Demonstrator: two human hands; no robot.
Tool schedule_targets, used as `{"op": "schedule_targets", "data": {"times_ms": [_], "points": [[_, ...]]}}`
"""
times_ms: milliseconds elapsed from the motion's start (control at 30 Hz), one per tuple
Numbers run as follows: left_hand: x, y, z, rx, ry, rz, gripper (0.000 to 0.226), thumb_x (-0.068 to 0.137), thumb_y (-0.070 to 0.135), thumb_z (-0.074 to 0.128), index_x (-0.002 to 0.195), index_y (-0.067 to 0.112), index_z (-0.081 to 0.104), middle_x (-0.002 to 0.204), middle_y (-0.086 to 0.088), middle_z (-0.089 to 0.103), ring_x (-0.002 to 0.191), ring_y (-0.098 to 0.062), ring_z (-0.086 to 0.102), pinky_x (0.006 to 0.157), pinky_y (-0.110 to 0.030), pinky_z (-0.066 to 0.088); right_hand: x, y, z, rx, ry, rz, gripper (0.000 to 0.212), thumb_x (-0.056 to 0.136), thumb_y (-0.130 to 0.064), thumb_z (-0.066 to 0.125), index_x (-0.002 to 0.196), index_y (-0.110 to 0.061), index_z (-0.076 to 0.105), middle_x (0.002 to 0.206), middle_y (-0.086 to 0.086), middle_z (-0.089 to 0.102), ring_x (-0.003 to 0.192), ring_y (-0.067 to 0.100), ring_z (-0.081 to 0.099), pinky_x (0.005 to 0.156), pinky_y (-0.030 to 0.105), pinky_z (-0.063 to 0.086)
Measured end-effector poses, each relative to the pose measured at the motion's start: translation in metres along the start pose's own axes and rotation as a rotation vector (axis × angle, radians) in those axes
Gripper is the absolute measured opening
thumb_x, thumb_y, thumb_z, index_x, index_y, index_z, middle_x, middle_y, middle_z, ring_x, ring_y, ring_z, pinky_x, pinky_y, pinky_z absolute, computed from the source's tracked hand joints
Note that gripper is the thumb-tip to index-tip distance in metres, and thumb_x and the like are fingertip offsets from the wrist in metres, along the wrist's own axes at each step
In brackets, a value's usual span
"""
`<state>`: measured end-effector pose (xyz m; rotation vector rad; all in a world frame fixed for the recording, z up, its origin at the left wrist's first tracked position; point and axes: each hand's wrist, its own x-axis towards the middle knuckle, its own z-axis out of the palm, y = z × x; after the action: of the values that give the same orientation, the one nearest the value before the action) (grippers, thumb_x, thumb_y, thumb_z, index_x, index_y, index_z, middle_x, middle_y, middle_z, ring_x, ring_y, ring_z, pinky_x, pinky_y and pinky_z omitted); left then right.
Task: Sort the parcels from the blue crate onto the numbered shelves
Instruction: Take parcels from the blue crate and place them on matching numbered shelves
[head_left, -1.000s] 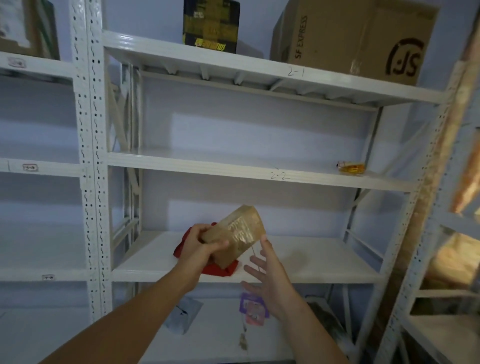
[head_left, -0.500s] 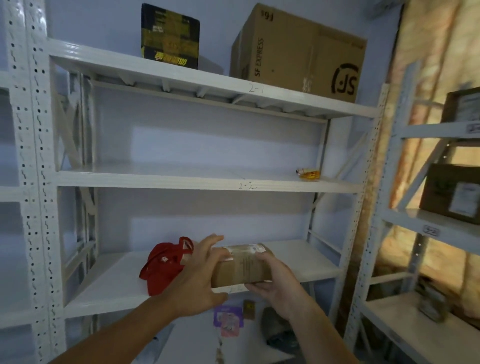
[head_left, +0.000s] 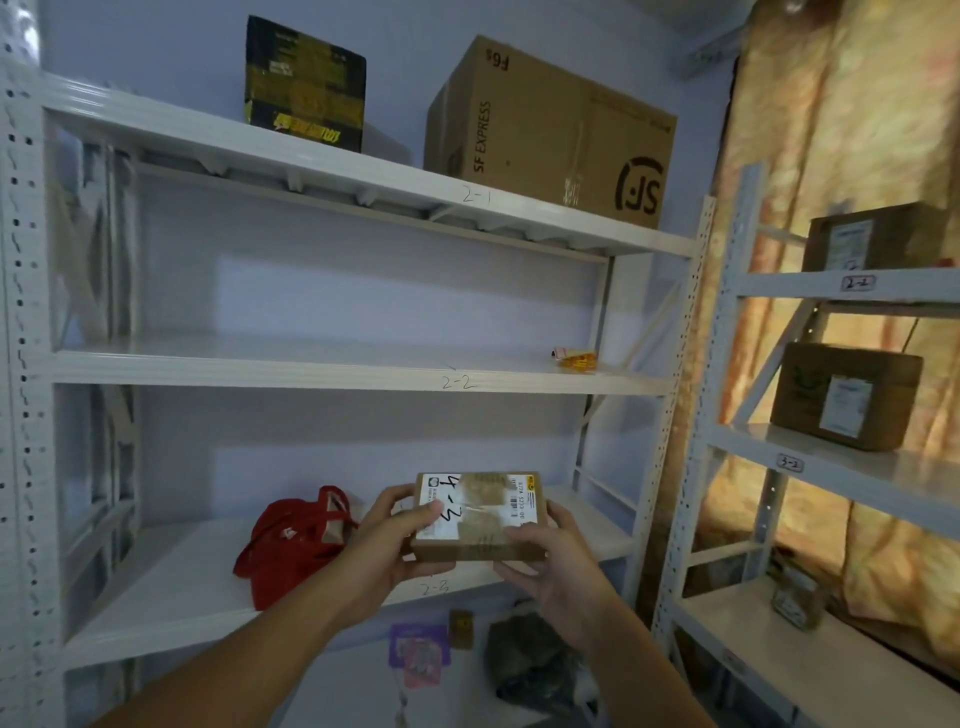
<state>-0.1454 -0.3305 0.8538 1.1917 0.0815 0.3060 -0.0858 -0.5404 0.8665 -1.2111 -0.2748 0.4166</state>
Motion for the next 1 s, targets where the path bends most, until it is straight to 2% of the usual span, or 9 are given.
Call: {"op": "schedule_targets", "data": {"times_ms": [133,233,367,467,567,700,800,900,1000], "points": [[-0.001,0.012,-0.006,0.063,-0.023,0.054,0.043,0.089,0.003,0.070,0.126,0.021,0.058,0.119,-0.021,0.070,0.106,-0.043,0.070,0.089,-0.062,0.056,-0.003,-0.008,-0.002,-0.225,0.002,-0.031,0.064,0.085,0.003,0.074,0.138,-0.027,0.052,0.120,0.007,0.073,0.112,0.025,0.070,0.101,0.045,0.056],[0.001,0.017,-0.007,0.093,-0.045,0.086,0.045,0.089,0.001,0.069,0.126,0.024,0.059,0.120,-0.020,0.070,0.107,-0.044,0.069,0.092,-0.062,0.055,-0.004,-0.014,-0.005,-0.275,0.025,-0.050,0.063,0.087,0.002,0.074,0.139,-0.025,0.051,0.122,0.007,0.071,0.112,0.024,0.068,0.106,0.047,0.052],[0.003,0.021,-0.004,0.135,-0.085,0.096,0.046,0.088,0.000,0.070,0.127,0.025,0.060,0.119,-0.018,0.071,0.107,-0.042,0.070,0.093,-0.062,0.054,-0.006,-0.024,-0.008,-0.261,0.042,-0.124,0.060,0.090,-0.022,0.078,0.140,-0.030,0.045,0.123,0.004,0.069,0.108,0.022,0.069,0.090,0.037,0.057],[0.004,0.025,0.001,0.173,-0.122,0.108,0.048,0.086,-0.001,0.071,0.127,0.025,0.062,0.121,-0.018,0.070,0.106,-0.041,0.070,0.091,-0.057,0.057,-0.002,-0.030,-0.009,-0.516,0.007,-0.176,0.066,0.087,-0.035,0.080,0.142,-0.035,0.043,0.128,0.000,0.063,0.104,0.018,0.071,0.088,0.036,0.060],[0.007,0.035,0.002,0.230,-0.171,0.123,0.049,0.085,0.002,0.073,0.127,0.024,0.063,0.121,-0.020,0.068,0.107,-0.042,0.069,0.090,-0.053,0.058,0.000,-0.032,-0.012,-0.672,-0.014,-0.210,0.063,0.083,-0.030,0.085,0.137,-0.022,0.054,0.125,0.003,0.066,0.102,0.019,0.072,0.089,0.038,0.062],[0.008,0.051,0.004,0.410,-0.239,0.081,0.051,0.079,0.016,0.081,0.123,0.021,0.057,0.115,-0.016,0.071,0.105,-0.034,0.071,0.086,-0.042,0.059,0.003,-0.043,-0.024,-0.667,-0.010,-0.259,0.080,0.078,-0.019,0.089,0.144,-0.022,0.044,0.131,0.005,0.062,0.105,0.022,0.071,0.087,0.038,0.063],[0.009,0.052,0.003,0.504,-0.288,0.020,0.057,0.078,0.019,0.084,0.125,0.021,0.053,0.117,-0.012,0.072,0.108,-0.030,0.071,0.094,-0.045,0.058,0.005,-0.065,-0.024,-0.807,-0.067,-0.288,0.086,0.075,-0.018,0.091,0.145,-0.021,0.042,0.129,0.006,0.063,0.105,0.021,0.070,0.086,0.036,0.063],[0.010,0.039,0.001,0.462,-0.371,-0.069,0.064,0.080,0.005,0.082,0.134,0.023,0.054,0.125,-0.016,0.067,0.113,-0.032,0.070,0.098,-0.050,0.056,0.002,-0.096,-0.007,-0.874,-0.129,-0.309,0.089,0.075,-0.015,0.091,0.147,-0.024,0.040,0.128,0.000,0.059,0.101,0.014,0.069,0.073,0.023,0.061],[0.009,0.020,0.012,0.262,-0.380,-0.085,0.059,0.077,-0.002,0.079,0.131,0.009,0.058,0.126,-0.017,0.069,0.115,-0.032,0.069,0.099,-0.046,0.055,0.005,-0.116,0.011,-0.876,-0.122,-0.355,0.086,0.076,-0.016,0.090,0.147,-0.023,0.042,0.130,-0.004,0.057,0.111,0.015,0.065,0.087,0.033,0.061]]}}
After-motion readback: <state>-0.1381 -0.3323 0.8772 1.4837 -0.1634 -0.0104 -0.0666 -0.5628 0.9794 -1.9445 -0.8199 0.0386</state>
